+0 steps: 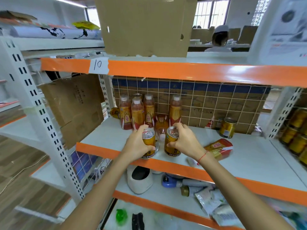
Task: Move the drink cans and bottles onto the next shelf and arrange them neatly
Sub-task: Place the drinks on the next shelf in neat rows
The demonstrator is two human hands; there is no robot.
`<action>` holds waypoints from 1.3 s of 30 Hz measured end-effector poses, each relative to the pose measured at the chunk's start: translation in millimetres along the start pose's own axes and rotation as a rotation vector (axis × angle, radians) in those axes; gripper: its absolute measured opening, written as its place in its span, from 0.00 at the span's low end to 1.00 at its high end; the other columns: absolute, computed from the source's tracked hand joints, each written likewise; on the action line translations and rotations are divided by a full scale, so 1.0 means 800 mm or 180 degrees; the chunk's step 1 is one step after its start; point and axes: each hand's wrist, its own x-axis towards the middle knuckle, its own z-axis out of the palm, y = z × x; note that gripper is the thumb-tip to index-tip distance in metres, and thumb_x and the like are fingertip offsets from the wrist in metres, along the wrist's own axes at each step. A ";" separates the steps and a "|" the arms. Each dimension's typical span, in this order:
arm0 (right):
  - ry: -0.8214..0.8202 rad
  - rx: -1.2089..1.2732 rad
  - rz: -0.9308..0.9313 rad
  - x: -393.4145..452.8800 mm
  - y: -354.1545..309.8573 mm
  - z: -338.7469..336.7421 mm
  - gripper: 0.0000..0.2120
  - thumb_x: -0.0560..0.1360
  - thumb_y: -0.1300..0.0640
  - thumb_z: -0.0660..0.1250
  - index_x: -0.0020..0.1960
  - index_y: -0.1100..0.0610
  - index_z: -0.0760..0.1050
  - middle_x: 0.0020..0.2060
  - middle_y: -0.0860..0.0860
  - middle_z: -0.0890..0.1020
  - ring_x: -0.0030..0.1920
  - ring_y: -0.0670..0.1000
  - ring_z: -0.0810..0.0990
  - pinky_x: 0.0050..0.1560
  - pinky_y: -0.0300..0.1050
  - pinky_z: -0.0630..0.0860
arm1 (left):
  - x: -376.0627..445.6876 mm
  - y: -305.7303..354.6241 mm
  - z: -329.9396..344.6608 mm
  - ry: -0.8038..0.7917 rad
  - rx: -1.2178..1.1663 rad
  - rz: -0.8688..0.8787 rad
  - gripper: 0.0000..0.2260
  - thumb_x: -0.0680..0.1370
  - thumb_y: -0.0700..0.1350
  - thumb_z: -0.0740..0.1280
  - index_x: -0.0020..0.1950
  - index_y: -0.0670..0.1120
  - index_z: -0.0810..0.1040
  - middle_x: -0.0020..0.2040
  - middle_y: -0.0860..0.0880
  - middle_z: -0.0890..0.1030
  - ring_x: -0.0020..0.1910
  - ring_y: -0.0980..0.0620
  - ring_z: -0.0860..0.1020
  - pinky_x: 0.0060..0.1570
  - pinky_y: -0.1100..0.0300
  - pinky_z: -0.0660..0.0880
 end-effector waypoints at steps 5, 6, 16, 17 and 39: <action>0.0063 0.0022 0.0168 -0.034 0.003 -0.012 0.35 0.66 0.53 0.76 0.68 0.57 0.64 0.62 0.56 0.72 0.58 0.57 0.74 0.58 0.52 0.74 | -0.016 0.008 0.003 -0.0157 -0.0099 0.0201 0.37 0.64 0.47 0.79 0.69 0.54 0.66 0.62 0.48 0.74 0.60 0.48 0.73 0.60 0.55 0.72; 0.0099 -0.0020 0.0210 -0.042 0.003 -0.014 0.35 0.66 0.53 0.76 0.68 0.57 0.64 0.62 0.56 0.71 0.59 0.57 0.74 0.58 0.51 0.74 | -0.020 0.011 0.003 -0.0191 -0.0108 0.0260 0.37 0.64 0.46 0.79 0.69 0.53 0.66 0.62 0.48 0.74 0.60 0.48 0.73 0.60 0.55 0.72; 0.0309 -0.0187 0.0703 -0.151 0.007 -0.023 0.33 0.65 0.54 0.77 0.65 0.57 0.66 0.59 0.56 0.72 0.57 0.58 0.74 0.55 0.51 0.74 | -0.093 0.030 0.029 -0.0761 -0.0435 0.0739 0.37 0.67 0.44 0.78 0.71 0.51 0.64 0.65 0.49 0.71 0.61 0.53 0.71 0.53 0.66 0.66; 0.0326 -0.0181 0.0739 -0.163 0.010 -0.025 0.33 0.64 0.54 0.77 0.65 0.56 0.66 0.59 0.55 0.72 0.56 0.58 0.75 0.54 0.50 0.75 | -0.099 0.032 0.033 -0.0827 -0.0435 0.0751 0.37 0.67 0.44 0.78 0.72 0.51 0.64 0.65 0.50 0.71 0.60 0.54 0.70 0.52 0.67 0.66; 0.0950 -0.0634 0.1921 -0.433 0.197 -0.239 0.34 0.66 0.53 0.75 0.66 0.58 0.64 0.58 0.58 0.73 0.56 0.58 0.74 0.53 0.49 0.73 | -0.222 0.315 0.253 -0.1780 -0.0468 0.1718 0.37 0.68 0.45 0.77 0.72 0.52 0.62 0.64 0.45 0.70 0.62 0.47 0.71 0.54 0.63 0.66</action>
